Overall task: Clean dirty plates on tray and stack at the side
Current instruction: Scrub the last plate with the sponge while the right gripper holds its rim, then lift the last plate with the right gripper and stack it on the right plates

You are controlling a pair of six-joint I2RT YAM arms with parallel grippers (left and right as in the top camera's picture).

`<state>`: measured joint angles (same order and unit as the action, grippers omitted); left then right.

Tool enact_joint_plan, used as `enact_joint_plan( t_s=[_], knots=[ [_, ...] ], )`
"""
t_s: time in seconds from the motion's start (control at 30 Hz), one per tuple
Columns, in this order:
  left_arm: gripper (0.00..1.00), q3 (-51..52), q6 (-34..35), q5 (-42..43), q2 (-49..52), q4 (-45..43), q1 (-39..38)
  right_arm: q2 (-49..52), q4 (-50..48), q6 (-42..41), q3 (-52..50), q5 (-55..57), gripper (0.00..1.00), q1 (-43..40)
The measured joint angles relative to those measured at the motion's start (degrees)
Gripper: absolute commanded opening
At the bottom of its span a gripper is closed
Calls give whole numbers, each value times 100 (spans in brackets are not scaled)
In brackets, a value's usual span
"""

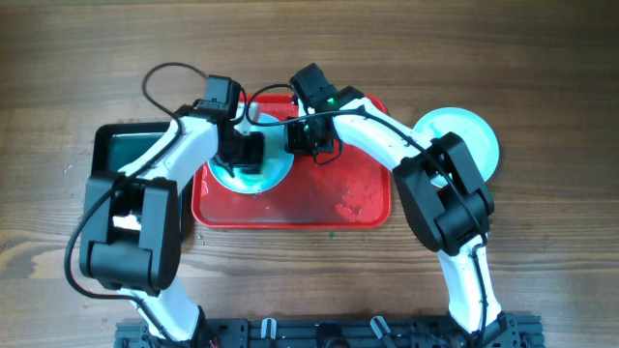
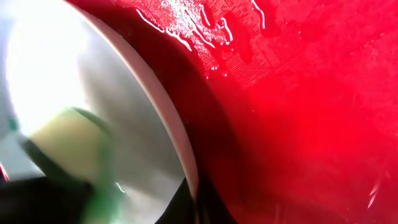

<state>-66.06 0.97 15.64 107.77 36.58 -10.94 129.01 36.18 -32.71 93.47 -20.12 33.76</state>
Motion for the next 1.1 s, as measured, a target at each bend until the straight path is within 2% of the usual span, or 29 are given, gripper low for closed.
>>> enact_joint_plan(
  t_s=[0.1, 0.2, 0.27, 0.37, 0.43, 0.5, 0.57, 0.67, 0.7, 0.77, 0.83, 0.93, 1.0, 1.1],
  knots=[
    [4, 37, 13, 201, 26, -466, -83, 0, 0, 0, 0, -2, 4, 0],
    [4, 61, 800, -940, 28, -1193, -101, 0, -7, 0, 0, -2, 4, 0],
    [4, 61, 1220, -1714, 31, -1375, -101, 0, -7, 0, 0, -2, 4, 0],
    [4, 52, 2111, -3104, 31, -949, -118, 0, -26, 0, 0, -4, 4, 0],
    [4, 39, 2592, -3473, 31, -413, -136, 0, -42, 0, 0, -9, 4, 13],
    [4, 24, 2745, -3274, 28, -57, -138, 0, -28, 11, 0, -42, 4, 31],
    [4, 4, 2627, -2658, 17, 120, -98, 0, 0, 68, 0, -44, 4, 33],
    [4, -15, 1969, -1178, -31, 79, 37, 0, 9, 114, 0, -50, 4, 26],
    [4, -46, 1556, 17, -17, 136, 39, 0, 11, 133, 0, -63, 4, 26],
    [4, -205, 1342, 898, -9, 295, 44, 0, 24, 151, 0, -109, 4, 15],
    [4, -533, 1263, 1370, -35, 363, 144, 0, 63, 192, 0, -192, 4, -9],
    [4, -1060, 1377, 1499, -317, 494, 553, 0, 223, 269, 0, -304, 4, -74],
    [4, -1217, 1633, 1150, -691, 538, 933, -22, 380, 455, 0, -341, 4, -160],
    [4, -1283, 2015, 444, -1071, 785, 1384, -269, 837, 730, -13, 243, 5, -247]
  ],
)
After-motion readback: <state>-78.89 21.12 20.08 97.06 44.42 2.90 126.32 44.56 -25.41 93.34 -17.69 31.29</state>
